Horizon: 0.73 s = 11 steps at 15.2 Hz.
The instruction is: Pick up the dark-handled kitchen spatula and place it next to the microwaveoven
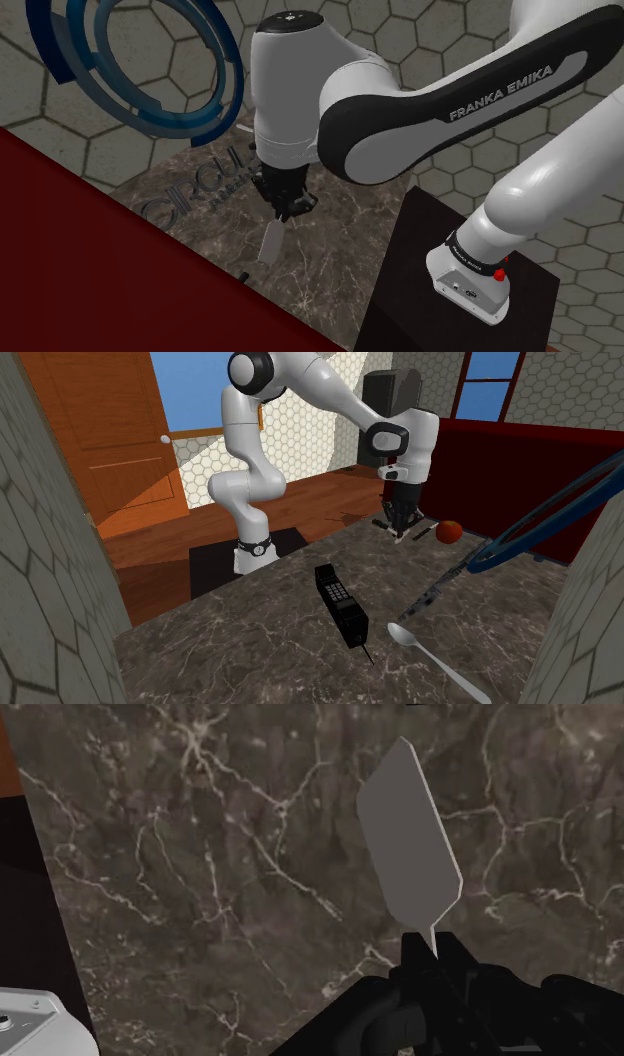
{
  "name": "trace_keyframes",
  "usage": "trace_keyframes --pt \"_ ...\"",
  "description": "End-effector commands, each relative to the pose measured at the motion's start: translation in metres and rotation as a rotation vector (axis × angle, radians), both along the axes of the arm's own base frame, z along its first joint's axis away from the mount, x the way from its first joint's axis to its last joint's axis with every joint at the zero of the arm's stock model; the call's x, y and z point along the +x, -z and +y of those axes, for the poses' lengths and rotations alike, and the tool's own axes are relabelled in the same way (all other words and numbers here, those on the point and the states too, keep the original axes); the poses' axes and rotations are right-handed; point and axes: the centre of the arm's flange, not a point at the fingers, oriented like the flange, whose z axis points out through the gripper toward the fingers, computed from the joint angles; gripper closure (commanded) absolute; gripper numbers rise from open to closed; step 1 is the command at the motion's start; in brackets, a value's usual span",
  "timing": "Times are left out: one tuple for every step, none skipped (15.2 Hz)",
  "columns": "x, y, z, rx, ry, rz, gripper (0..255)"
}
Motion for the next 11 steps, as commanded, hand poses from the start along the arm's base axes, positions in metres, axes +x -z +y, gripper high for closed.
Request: trace_keyframes --pt "-0.004 0.012 0.002 0.001 -0.006 0.006 255" --pt "-0.004 0.017 0.002 0.001 -0.006 0.006 255" --pt "-0.004 0.022 0.002 0.001 -0.006 0.006 255" --pt "-0.004 0.028 0.002 0.001 -0.006 0.006 255" --pt "-0.004 0.033 0.002 0.001 -0.006 0.006 255" --pt "-0.004 0.038 0.002 0.001 -0.006 0.006 255" --pt "-0.004 0.043 0.002 0.001 -0.006 0.006 255" --pt "-0.004 0.043 0.002 0.001 -0.006 0.006 255" --pt "-0.004 0.043 0.002 0.001 -0.006 0.006 255" --pt "-0.004 0.043 0.002 0.001 -0.006 0.006 255" --pt "-0.004 0.043 0.002 0.001 -0.006 0.006 255"
